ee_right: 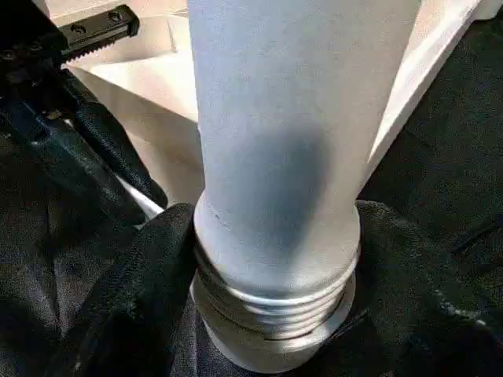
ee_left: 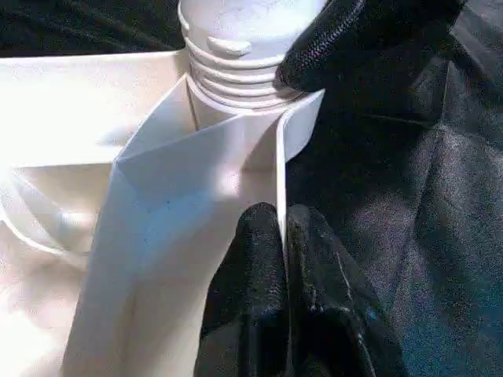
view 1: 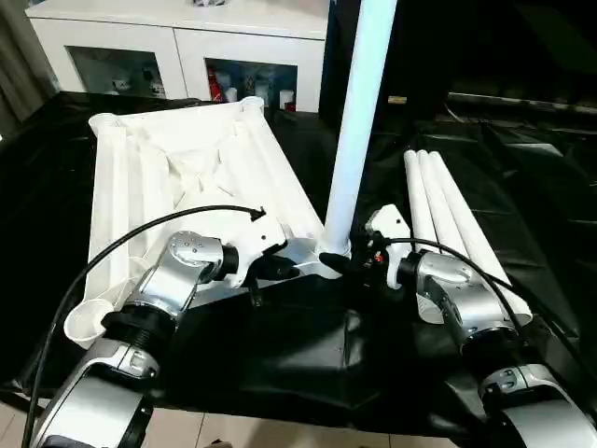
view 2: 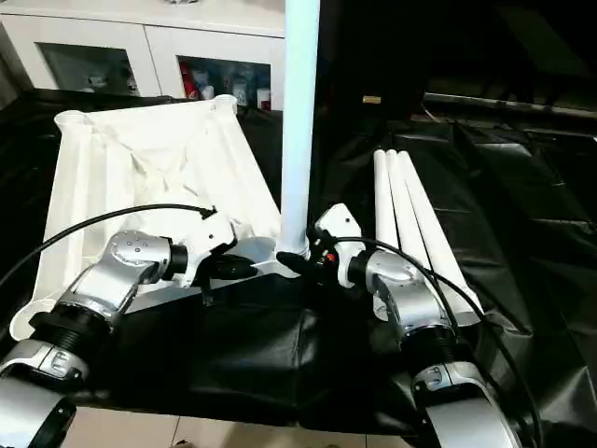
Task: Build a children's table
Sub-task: Rotate leg to tighten
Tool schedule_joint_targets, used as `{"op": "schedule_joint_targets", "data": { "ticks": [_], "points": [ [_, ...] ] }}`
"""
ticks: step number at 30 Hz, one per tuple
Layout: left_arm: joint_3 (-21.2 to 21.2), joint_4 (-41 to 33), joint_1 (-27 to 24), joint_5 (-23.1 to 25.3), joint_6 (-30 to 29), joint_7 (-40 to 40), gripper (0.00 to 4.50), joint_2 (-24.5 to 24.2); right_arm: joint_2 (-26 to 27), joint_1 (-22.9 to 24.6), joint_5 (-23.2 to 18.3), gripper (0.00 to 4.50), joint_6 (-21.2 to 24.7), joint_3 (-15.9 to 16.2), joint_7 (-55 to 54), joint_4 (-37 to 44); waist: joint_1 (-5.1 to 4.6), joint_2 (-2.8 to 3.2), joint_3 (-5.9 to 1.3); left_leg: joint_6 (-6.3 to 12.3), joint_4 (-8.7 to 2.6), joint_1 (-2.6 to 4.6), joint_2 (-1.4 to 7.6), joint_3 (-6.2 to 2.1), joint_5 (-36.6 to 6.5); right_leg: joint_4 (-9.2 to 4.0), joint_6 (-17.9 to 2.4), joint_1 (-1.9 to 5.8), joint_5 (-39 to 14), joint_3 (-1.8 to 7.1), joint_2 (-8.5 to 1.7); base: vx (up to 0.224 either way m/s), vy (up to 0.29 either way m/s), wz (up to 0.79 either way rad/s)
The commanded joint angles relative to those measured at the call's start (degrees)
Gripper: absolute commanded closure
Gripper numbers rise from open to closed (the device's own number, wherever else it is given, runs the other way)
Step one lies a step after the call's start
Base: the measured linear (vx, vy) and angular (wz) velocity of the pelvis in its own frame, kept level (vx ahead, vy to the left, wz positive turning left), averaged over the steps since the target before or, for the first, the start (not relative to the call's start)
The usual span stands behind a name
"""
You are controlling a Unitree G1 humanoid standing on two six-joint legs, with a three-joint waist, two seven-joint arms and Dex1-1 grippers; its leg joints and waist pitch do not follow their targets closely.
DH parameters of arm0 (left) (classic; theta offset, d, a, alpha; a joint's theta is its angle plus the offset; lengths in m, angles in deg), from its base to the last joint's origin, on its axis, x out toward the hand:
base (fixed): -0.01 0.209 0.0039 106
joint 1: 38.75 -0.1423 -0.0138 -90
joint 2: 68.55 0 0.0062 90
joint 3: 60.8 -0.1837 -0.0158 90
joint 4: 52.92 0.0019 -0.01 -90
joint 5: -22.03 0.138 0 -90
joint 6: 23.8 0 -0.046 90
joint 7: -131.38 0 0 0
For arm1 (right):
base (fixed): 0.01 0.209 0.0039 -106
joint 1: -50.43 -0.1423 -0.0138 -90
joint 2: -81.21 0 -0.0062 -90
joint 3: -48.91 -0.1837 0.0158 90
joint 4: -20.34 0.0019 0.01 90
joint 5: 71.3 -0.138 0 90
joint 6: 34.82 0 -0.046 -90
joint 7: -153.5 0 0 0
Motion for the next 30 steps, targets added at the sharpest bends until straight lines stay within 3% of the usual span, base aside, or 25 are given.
{"op": "schedule_joint_targets", "data": {
  "ticks": [1, 4, 8, 10, 14, 18, 19, 20, 23, 25, 30],
  "points": [
    [-1.3, -0.7, -0.5, -0.4, -0.3, 1.6, 4.5, 3.0, 3.9, 0.3, -1.0, 1.75, 0.9, 1.8, 0.1, 1.3, 0.25, -0.41, -3.53, 3.72, -3.53, 0.52, 2.59, -0.98, -9.0, -3.35, -13.6, 3.38, -8.4, 3.28, -3.84, 0.0, 0.0, 0.0],
    [-0.5, 0.8, 0.3, 0.2, -1.7, 5.9, 4.5, 4.5, 5.6, 0.4, 0.1, 1.75, 1.3, -0.1, -8.2, -0.8, 0.0, -0.26, -3.27, 2.77, -3.71, 0.54, 2.55, -1.04, -10.2, -3.74, -12.9, 3.16, -11.2, 3.3, -3.85, 0.0, 0.0, 0.0],
    [0.1, 2.6, 1.3, 1.6, -3.7, 12.1, 4.5, 7.0, 7.8, 0.6, 0.4, 1.75, 2.2, -2.3, -16.5, -2.6, -0.33, -0.18, -2.71, 0.21, -4.16, 1.1, 2.48, -1.37, -16.8, -5.1, -9.6, 2.7, -22.7, 3.13, -3.92, 0.0, 0.0, 0.0],
    [1.1, 4.5, 2.5, 2.4, -6.6, 19.2, 4.5, 10.5, 10.1, -0.1, -0.3, 1.75, 4.2, -5.1, -24.3, -4.1, -0.52, -0.12, -2.62, -0.61, -4.38, 1.4, 2.52, -1.5, -18.4, -5.43, -8.8, 2.42, -24.3, 3.18, -3.81, 0.0, 0.0, 0.0],
    [2.7, 6.0, 3.9, 2.7, -9.7, 28.3, 4.5, 15.9, 12.6, -1.9, -1.9, 1.75, 6.3, -8.8, -31.8, -6.4, -0.54, -0.12, -2.96, -0.3, -4.34, 1.32, 2.4, -1.48, -17.4, -5.38, -9.0, 2.61, -21.4, 3.24, -3.78, 0.0, 0.0, 0.0],
    [2.3, 5.7, 3.9, 3.2, -10.5, 31.1, 4.5, 19.2, 13.7, -2.6, -0.9, 1.75, 5.8, -8.4, -34.2, -7.1, -0.17, -0.39, -3.17, 1.4, -4.11, 0.97, 2.16, -1.25, -14.7, -5.13, -9.7, 2.94, -17.5, 3.28, -3.82, 0.0, 0.0, 0.0],
    [2.1, 5.8, 3.8, 3.3, -10.6, 31.0, 4.5, 19.5, 14.0, -2.8, -0.7, 1.75, 5.6, -8.3, -34.5, -7.1, -0.12, 0.02, -3.17, 1.5, -4.1, 0.96, 2.17, -1.29, -14.4, -5.07, -9.8, 2.95, -17.0, 3.28, -3.86, 0.0, 0.0, 0.0],
    [1.9, 5.9, 3.8, 3.4, -10.5, 31.2, 4.5, 19.8, 14.2, -2.8, -0.6, 1.75, 5.5, -8.3, -34.5, -7.0, -0.2, -0.3, -3.12, 1.92, -4.07, 0.83, 2.08, -1.19, -14.2, -5.17, -9.6, 2.98, -16.9, 3.23, -3.75, 0.0, 0.0, 0.0],
    [1.6, 6.1, 3.8, 3.7, -10.4, 31.6, 4.5, 19.6, 14.6, -3.0, -0.5, 1.75, 4.9, -8.4, -33.9, -6.7, -0.11, -0.4, -3.2, 2.38, -4.06, 0.79, 2.11, -1.2, -13.5, -5.13, -9.5, 3.07, -16.9, 3.19, -3.8, 0.0, 0.0, 0.0],
    [1.8, 6.2, 3.8, 4.0, -10.2, 31.6, 4.5, 18.9, 14.5, -3.0, -1.2, 1.2, 4.8, -8.8, -32.6, -6.3, -0.1, -0.33, -3.13, 2.41, -4.15, 0.85, 2.18, -1.23, -13.9, -5.2, -9.4, 2.98, -17.8, 3.17, -3.79, 0.0, 0.0, 0.0],
    [2.0, 6.1, 3.8, 3.8, -10.4, 31.8, 4.5, 18.1, 13.7, -2.9, -2.3, 0.71, 4.3, -8.6, -29.6, -5.3, -0.32, -0.31, -2.91, 1.9, -4.46, 0.89, 2.31, -1.45, -16.6, -5.65, -8.4, 2.81, -21.4, 3.08, -3.85, 0.0, 0.0, 0.0]
  ]
}}
